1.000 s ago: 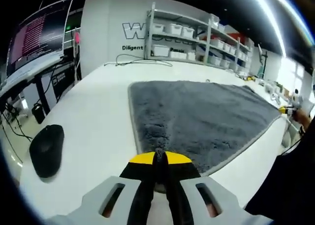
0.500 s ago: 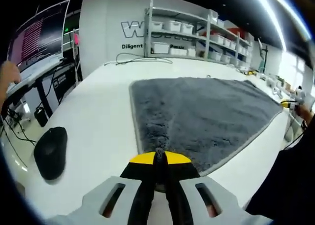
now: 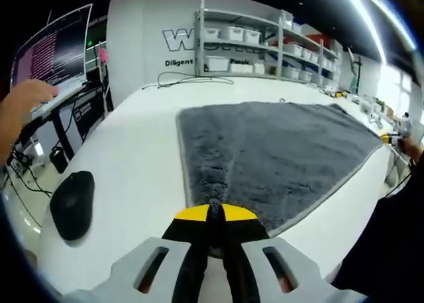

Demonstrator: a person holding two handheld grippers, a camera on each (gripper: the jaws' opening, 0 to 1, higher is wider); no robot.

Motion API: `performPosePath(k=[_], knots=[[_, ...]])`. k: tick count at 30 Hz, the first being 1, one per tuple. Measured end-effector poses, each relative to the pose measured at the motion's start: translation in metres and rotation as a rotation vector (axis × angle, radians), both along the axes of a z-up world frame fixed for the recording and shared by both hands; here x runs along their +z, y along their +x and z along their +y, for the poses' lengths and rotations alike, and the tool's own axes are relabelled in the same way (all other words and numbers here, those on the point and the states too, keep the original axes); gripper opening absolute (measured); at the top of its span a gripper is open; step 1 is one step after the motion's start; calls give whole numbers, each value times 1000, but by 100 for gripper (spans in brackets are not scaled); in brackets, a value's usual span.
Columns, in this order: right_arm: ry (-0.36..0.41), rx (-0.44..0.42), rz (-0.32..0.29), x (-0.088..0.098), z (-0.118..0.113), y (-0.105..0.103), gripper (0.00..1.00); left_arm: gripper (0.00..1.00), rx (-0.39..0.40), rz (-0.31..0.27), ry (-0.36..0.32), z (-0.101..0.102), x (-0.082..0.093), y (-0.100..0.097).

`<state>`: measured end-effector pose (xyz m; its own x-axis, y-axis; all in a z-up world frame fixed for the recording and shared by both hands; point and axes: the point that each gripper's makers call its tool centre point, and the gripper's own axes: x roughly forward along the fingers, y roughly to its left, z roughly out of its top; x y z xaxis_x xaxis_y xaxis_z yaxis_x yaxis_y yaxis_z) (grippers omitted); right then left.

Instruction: Open the folded towel by lifting each exposed corner and separating the folded layers until the towel lies flat within the target outline without major curled edges

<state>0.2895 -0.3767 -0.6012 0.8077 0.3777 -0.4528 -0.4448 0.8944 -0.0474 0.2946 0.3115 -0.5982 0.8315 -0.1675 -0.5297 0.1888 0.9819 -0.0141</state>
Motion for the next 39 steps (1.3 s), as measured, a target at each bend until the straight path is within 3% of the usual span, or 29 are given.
performPosePath(k=[4, 5, 8, 13, 17, 25, 29, 32, 34, 39], knots=[[-7, 16, 33, 3, 2, 2, 4, 5, -2, 16, -33, 1, 1, 1], [-7, 19, 30, 6, 2, 4, 4, 5, 14, 21, -75, 0, 2, 2], [27, 11, -33, 26, 2, 18, 2, 5, 35, -13, -139, 1, 12, 9], [9, 20, -71, 44, -2, 34, 0, 5, 17, -19, -138, -3, 19, 16], [-7, 24, -65, 46, -1, 46, 0, 5, 3, -5, -160, -4, 22, 17], [-21, 39, -59, 49, 1, 62, 0, 6, -20, 57, -128, 6, 21, -6], [-23, 51, -66, 52, 4, 71, 0, 11, -8, 55, -108, 16, 25, -9], [-24, 57, -74, 56, 7, 77, 0, 10, 6, -11, -142, 16, 41, 3], [-27, 61, -78, 58, 11, 82, 0, 10, -2, -35, -128, 16, 48, 17], [-29, 85, -93, 63, 19, 97, 0, 5, -12, -76, -108, 10, 52, 50]])
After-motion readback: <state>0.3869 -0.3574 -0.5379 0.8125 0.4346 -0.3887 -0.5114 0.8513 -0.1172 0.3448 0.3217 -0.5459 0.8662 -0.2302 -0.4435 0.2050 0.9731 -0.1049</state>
